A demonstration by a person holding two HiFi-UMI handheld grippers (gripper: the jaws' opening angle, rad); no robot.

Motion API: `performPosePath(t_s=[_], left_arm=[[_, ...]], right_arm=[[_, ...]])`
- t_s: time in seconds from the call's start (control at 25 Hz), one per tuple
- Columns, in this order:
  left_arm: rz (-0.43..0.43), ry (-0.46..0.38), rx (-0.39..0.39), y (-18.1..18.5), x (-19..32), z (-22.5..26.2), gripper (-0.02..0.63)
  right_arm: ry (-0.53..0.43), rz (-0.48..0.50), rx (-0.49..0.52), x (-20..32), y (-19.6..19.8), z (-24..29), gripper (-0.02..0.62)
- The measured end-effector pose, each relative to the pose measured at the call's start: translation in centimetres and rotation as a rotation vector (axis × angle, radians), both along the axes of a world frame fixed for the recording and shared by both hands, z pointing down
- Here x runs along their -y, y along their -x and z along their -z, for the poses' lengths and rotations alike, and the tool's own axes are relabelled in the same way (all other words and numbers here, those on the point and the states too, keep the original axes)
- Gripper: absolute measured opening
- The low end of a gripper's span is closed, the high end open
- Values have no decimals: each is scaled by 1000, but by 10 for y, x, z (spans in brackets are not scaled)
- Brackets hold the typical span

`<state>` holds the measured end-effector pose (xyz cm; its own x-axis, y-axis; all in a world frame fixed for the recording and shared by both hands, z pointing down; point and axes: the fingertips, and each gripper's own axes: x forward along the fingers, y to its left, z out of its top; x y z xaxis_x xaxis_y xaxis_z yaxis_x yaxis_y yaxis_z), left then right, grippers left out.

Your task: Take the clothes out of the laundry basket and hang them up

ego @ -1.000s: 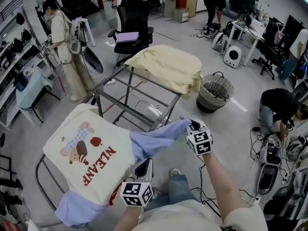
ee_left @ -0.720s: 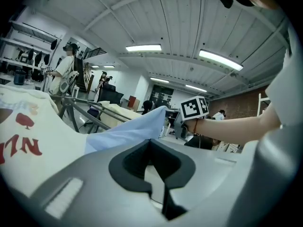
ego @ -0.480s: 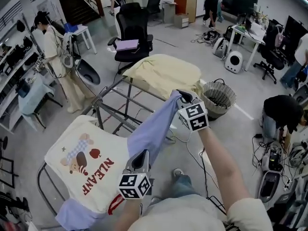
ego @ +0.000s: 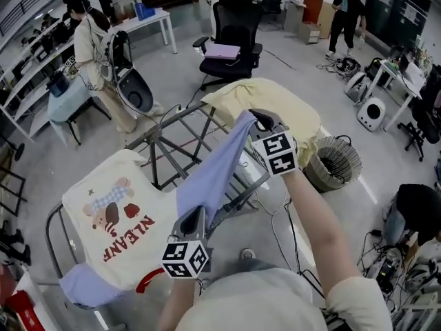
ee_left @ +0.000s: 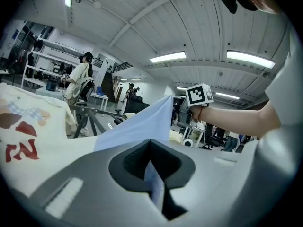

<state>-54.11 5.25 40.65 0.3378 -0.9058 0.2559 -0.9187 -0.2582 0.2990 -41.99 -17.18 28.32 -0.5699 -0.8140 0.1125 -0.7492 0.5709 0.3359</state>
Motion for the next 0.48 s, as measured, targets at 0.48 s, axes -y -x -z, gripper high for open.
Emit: performPosePath(t_s=[0.48], left_arm=[[228,70,10,8,5,-8,12]], right_arm=[[365,205,-90,13,7,-158,15]])
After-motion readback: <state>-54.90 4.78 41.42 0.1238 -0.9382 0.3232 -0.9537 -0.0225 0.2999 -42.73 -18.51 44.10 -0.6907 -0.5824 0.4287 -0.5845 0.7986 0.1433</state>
